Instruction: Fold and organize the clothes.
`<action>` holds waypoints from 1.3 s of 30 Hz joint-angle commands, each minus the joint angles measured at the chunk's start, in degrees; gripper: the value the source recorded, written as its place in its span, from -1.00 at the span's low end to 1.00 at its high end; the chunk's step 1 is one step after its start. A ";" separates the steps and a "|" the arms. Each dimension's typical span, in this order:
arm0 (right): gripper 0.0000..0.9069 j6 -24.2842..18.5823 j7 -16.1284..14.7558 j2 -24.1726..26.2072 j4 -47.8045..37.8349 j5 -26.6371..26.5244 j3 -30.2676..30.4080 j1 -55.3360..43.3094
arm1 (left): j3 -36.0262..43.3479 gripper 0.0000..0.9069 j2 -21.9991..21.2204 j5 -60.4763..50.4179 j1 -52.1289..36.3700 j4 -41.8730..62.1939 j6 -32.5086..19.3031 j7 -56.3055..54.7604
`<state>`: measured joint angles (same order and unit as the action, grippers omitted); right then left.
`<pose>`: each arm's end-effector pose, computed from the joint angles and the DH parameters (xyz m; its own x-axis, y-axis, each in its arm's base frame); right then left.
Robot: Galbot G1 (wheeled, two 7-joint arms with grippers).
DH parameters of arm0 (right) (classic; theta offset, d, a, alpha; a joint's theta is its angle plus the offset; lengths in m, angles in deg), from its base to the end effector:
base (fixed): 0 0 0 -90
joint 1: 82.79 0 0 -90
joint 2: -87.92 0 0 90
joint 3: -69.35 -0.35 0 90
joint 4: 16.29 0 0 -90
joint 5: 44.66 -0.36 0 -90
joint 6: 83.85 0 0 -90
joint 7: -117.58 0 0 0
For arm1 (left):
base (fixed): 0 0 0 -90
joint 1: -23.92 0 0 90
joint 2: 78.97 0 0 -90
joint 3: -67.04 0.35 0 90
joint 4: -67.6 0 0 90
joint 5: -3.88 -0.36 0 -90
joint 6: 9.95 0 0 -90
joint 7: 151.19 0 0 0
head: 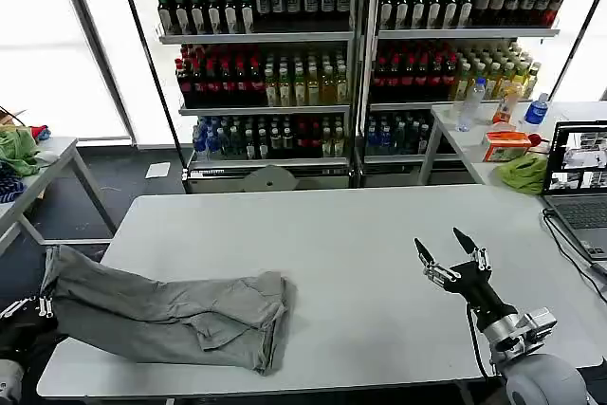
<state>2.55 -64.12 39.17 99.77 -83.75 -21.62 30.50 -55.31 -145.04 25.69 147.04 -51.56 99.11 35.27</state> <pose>0.2414 -0.1306 -0.2570 -0.9520 -0.3054 -0.0209 -0.3059 0.9518 0.0220 0.1725 0.2246 -0.2216 -0.9561 -0.1955 0.2184 -0.1481 0.9652 0.2157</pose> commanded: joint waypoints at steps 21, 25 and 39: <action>1.00 -2.61 -0.37 -0.48 -0.56 0.80 -1.83 3.59 | 27.58 -0.98 0.57 17.52 -3.71 -9.11 10.53 -11.50; 1.00 -2.79 -0.48 -0.38 -0.19 0.49 -2.94 4.46 | 30.43 -0.98 -2.57 17.10 -4.66 -7.36 10.36 -12.27; 1.00 -2.56 -1.33 -0.49 0.03 0.78 -3.78 5.52 | 37.09 -0.98 -5.41 18.37 -7.25 -5.18 11.20 -15.84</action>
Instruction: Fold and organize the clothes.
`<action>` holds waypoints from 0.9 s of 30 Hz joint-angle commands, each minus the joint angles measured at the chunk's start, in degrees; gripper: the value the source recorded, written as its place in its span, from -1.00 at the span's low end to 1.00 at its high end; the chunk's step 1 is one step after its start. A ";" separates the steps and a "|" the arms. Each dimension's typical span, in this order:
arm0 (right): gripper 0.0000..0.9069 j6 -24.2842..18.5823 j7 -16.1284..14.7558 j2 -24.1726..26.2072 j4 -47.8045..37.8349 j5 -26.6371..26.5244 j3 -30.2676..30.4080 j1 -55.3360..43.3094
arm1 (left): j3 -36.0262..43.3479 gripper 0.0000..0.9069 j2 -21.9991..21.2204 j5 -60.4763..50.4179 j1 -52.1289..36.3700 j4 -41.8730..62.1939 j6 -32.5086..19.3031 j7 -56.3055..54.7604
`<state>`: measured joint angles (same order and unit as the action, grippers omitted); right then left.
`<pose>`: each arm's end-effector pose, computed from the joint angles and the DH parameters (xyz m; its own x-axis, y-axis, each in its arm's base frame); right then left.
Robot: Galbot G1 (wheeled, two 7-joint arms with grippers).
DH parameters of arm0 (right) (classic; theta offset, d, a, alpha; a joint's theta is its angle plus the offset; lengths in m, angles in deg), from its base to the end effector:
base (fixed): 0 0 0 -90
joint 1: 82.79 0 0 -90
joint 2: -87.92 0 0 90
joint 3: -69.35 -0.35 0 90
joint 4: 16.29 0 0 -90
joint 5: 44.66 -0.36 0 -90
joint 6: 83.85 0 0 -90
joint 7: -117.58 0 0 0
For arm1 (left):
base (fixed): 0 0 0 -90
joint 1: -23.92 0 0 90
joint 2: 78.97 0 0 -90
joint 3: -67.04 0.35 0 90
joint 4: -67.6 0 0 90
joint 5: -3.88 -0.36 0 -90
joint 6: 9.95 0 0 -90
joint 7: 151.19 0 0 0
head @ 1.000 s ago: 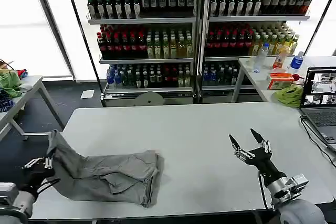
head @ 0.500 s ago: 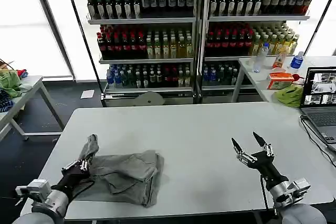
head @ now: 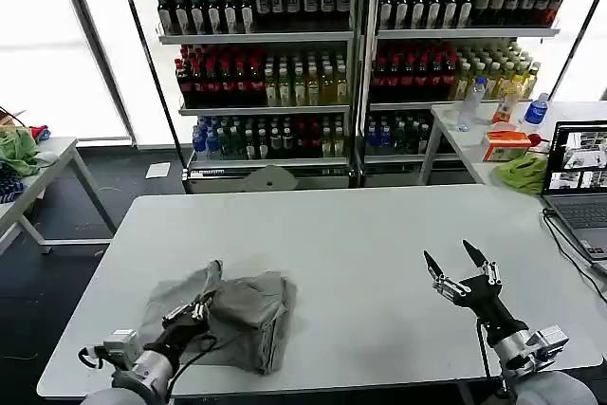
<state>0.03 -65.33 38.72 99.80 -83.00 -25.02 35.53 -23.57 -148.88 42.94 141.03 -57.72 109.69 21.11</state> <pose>0.2226 -0.1439 -0.2665 -0.9586 -0.2845 -0.0148 -0.2847 0.9586 0.0094 0.2012 0.0517 -0.2515 -0.8871 0.2233 0.4041 0.1011 0.9479 -0.3020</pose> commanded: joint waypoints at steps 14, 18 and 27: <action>1.00 0.17 -0.24 -0.14 -0.02 0.00 -0.81 0.56 | 8.09 -0.98 -2.03 1.51 -2.10 0.67 1.48 -2.46; 1.00 0.17 -0.34 -0.33 -0.12 0.15 -0.61 0.50 | 8.41 -0.84 -1.82 1.70 -3.24 1.01 1.82 -2.65; 1.00 0.12 -0.54 -0.34 0.26 0.07 -0.62 0.67 | 9.40 1.00 -2.49 1.51 -3.76 2.18 2.30 -2.71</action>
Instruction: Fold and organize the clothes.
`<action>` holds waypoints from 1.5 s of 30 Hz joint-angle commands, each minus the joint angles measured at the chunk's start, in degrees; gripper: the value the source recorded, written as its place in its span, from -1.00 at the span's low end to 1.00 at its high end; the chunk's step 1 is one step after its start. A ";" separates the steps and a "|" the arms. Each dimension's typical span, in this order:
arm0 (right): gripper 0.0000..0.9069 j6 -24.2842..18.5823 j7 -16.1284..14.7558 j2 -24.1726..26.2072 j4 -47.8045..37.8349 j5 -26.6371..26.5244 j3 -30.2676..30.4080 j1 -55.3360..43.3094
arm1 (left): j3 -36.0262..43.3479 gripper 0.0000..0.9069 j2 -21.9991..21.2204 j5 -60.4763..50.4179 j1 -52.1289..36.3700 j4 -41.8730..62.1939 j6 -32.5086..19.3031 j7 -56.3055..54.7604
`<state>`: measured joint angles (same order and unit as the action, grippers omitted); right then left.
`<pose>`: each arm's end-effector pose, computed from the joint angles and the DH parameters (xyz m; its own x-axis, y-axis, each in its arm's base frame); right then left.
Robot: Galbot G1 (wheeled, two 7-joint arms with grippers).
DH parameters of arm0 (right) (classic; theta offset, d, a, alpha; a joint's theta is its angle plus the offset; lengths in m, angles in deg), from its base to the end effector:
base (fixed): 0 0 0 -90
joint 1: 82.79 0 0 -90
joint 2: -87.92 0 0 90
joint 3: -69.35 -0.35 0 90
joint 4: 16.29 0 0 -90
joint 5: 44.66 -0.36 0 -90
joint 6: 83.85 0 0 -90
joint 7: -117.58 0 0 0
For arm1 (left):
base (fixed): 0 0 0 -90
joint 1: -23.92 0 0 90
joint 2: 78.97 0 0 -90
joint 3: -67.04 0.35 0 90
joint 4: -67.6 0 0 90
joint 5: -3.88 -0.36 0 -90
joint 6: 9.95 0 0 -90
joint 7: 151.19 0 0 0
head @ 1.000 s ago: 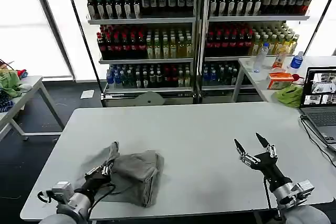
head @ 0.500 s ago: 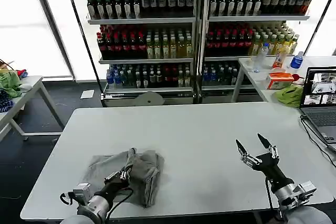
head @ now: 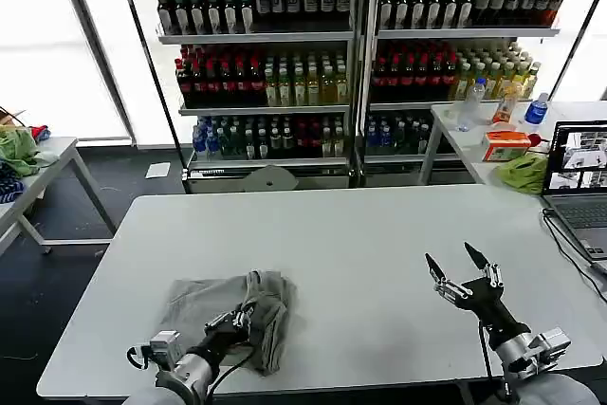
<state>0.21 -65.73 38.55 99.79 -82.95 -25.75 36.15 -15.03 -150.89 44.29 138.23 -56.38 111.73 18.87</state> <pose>0.2205 -0.1467 -0.2668 -0.9594 -0.2818 -0.0085 -0.2818 0.9594 0.0074 0.2060 0.0070 -0.2623 -0.8331 0.3354 0.4398 0.1610 0.9077 -0.3874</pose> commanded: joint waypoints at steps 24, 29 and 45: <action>1.00 -0.37 -0.56 -0.25 -0.24 0.36 2.05 -0.41 | -24.43 1.00 2.71 -8.75 4.15 3.71 -4.44 9.74; 1.00 -0.17 -0.60 -0.27 -0.36 0.40 2.72 -0.91 | -24.74 1.00 1.78 -9.11 4.73 7.69 -4.91 9.76; 1.00 0.46 -0.47 -0.29 0.34 -0.25 2.25 -1.54 | -20.50 1.00 -1.48 -4.16 4.29 11.03 -3.75 8.28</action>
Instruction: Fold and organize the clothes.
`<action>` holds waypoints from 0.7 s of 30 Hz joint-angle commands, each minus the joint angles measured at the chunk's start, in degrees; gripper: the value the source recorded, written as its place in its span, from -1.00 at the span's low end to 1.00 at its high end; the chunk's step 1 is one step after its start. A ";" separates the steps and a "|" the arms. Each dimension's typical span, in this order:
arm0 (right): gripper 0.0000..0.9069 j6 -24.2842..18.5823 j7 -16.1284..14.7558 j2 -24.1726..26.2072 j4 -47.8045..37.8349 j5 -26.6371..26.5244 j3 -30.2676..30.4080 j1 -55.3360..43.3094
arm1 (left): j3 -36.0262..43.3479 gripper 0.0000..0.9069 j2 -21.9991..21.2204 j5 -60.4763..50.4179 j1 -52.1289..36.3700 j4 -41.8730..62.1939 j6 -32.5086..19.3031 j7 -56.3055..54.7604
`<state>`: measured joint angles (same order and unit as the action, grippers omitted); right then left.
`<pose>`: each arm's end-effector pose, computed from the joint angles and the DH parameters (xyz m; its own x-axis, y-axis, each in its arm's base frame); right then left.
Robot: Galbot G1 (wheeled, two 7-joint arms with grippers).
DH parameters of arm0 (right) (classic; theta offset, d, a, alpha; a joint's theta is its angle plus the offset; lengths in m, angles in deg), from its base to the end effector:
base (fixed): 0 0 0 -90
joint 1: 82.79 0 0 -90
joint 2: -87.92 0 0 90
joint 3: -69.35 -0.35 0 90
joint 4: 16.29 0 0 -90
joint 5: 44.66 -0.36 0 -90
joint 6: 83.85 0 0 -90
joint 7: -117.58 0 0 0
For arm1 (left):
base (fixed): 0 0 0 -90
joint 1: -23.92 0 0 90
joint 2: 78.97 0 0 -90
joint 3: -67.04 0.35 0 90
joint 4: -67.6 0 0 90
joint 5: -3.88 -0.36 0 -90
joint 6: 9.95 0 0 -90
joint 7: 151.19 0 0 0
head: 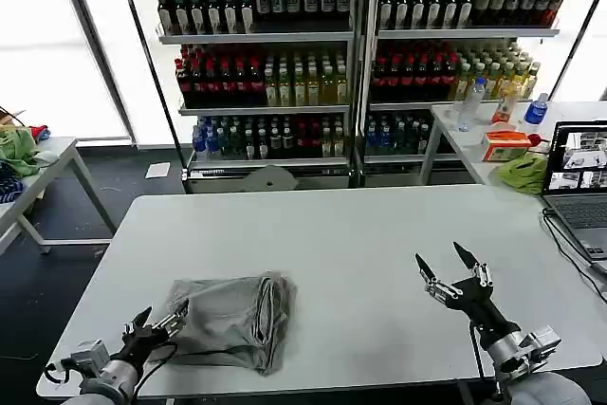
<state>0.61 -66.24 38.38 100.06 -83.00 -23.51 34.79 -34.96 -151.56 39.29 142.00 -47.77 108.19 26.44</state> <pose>0.2234 -0.1357 -0.2682 -0.9486 -0.3165 -0.0089 -0.3166 0.9482 0.0251 0.2023 0.1231 -0.2967 -0.8812 0.0334 0.4715 -0.0874 0.9688 -0.2319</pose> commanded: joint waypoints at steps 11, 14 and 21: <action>1.00 1.16 0.51 0.23 1.13 -3.24 -0.74 0.17 | 1.07 -0.96 -2.01 9.15 -0.26 2.17 2.69 -2.03; 1.00 0.77 0.38 0.30 1.03 -3.26 -1.02 0.43 | 0.87 -0.96 -1.85 9.53 -0.34 2.83 2.78 -1.76; 1.00 0.61 0.43 0.08 0.97 -4.52 -0.98 0.34 | 0.78 -0.96 -1.86 12.42 0.09 2.32 3.08 -0.74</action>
<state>1.02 -65.90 38.48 100.69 -85.94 -24.37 35.14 -34.41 -153.05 47.93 141.92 -45.98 110.35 25.75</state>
